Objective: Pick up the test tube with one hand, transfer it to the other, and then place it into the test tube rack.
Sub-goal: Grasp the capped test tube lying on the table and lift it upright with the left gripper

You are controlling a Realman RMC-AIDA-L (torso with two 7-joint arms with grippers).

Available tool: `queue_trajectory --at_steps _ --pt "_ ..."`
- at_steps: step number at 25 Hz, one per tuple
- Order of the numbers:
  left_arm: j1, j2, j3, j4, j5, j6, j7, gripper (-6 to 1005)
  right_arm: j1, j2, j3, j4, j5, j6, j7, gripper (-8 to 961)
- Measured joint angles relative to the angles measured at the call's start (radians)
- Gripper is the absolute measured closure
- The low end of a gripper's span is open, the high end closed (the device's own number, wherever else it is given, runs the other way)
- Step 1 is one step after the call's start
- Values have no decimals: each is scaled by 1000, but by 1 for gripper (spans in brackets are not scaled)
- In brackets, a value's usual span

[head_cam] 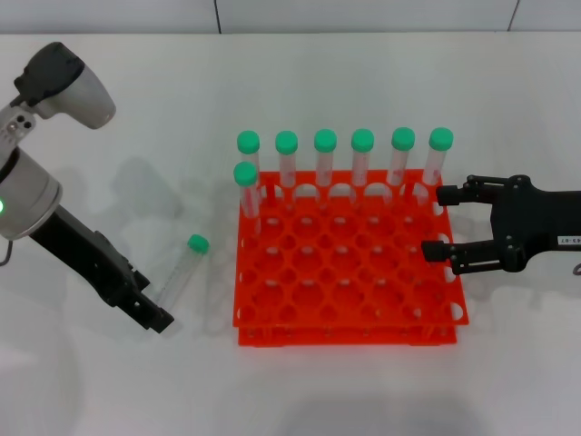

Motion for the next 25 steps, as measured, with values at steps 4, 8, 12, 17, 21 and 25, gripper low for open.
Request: queue_trajectory --at_steps 4,8,12,17,21,25 --pt "4 -1 0 -4 0 -6 0 190 0 0 0 0 4 0 -5 95" --pt "4 -1 0 -15 2 -19 -9 206 -1 -1 0 2 9 0 -7 96" --pt "0 -1 1 -27 9 -33 -10 341 -2 -1 0 3 10 0 -8 96" --pt "-3 -1 1 -28 11 -36 -10 411 -5 -2 0 4 10 2 -10 96" --pt "-5 -3 2 -34 12 -39 -12 415 -9 -1 0 4 11 2 -15 96" --pt "-7 -9 9 -37 18 -40 -12 418 -9 0 0 4 12 2 -20 96"
